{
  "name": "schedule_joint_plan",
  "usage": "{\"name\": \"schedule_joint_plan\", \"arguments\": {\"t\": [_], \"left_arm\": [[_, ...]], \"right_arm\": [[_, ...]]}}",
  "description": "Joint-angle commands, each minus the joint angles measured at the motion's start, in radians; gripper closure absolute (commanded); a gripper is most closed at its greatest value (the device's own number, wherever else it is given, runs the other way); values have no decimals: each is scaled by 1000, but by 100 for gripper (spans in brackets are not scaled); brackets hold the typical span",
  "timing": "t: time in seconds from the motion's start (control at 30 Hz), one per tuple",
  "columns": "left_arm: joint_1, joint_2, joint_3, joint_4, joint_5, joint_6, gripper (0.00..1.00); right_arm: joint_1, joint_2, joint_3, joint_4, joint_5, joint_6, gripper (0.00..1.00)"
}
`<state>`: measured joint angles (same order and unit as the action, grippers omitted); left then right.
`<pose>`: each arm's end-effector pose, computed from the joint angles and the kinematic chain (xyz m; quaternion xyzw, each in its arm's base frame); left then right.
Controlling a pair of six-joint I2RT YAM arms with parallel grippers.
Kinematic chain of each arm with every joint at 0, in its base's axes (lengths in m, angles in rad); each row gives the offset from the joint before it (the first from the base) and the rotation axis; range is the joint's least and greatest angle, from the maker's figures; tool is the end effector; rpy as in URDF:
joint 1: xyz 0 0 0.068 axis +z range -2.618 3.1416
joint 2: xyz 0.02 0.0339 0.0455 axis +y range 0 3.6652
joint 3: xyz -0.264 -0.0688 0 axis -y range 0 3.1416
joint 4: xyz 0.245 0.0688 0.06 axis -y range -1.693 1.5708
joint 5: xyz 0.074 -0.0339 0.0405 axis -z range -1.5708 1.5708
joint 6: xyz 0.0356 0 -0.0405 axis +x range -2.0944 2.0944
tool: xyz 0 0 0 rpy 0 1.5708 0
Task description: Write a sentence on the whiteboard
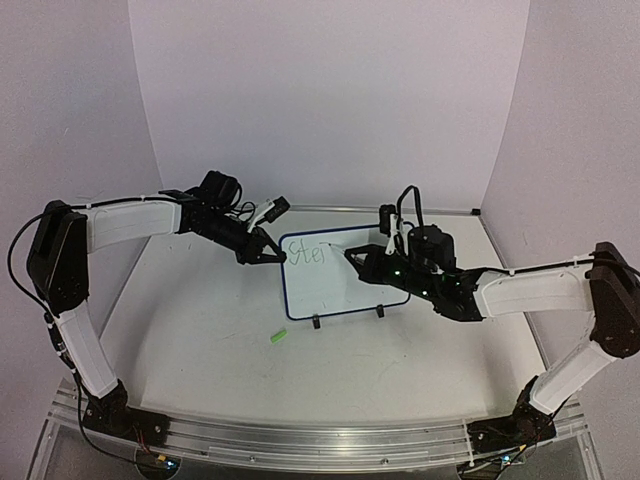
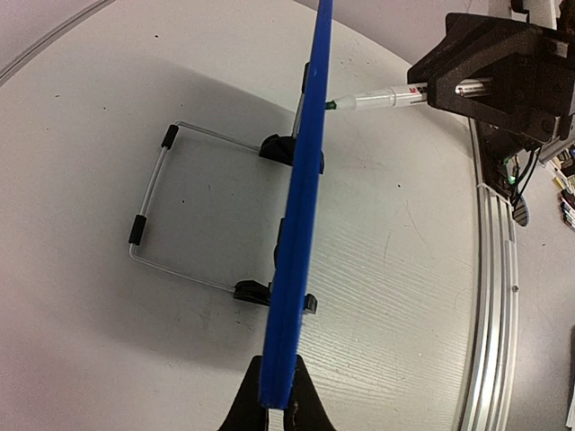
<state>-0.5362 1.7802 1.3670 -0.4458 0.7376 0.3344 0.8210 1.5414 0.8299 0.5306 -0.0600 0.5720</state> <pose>0.3221 -0.2193 0.2523 0.4826 0.7398 -0.3689 0.2893 0.2334 0.2537 0.2431 -0.1144 0.7594 0.4283 0.4762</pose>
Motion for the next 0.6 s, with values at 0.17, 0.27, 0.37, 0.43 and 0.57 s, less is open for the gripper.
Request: {"name": "schedule_joint_plan", "arguments": {"t": [0.17, 0.27, 0.37, 0.43, 0.57], "left_arm": [[-20, -2, 17, -34, -46, 19, 100], [-21, -2, 18, -33, -46, 19, 100], [-21, -3, 19, -35, -47, 20, 100], [-21, -4, 18, -34, -48, 21, 100], [-21, -7, 18, -35, -49, 22, 100]], "right_arm": [[-4, 40, 31, -22, -45, -11, 100], [-5, 53, 45, -22, -50, -12, 100], [-4, 64, 60, -21, -52, -14, 100], [-4, 66, 63, -19, -50, -15, 100], [-5, 55, 60, -17, -48, -17, 100]]}}
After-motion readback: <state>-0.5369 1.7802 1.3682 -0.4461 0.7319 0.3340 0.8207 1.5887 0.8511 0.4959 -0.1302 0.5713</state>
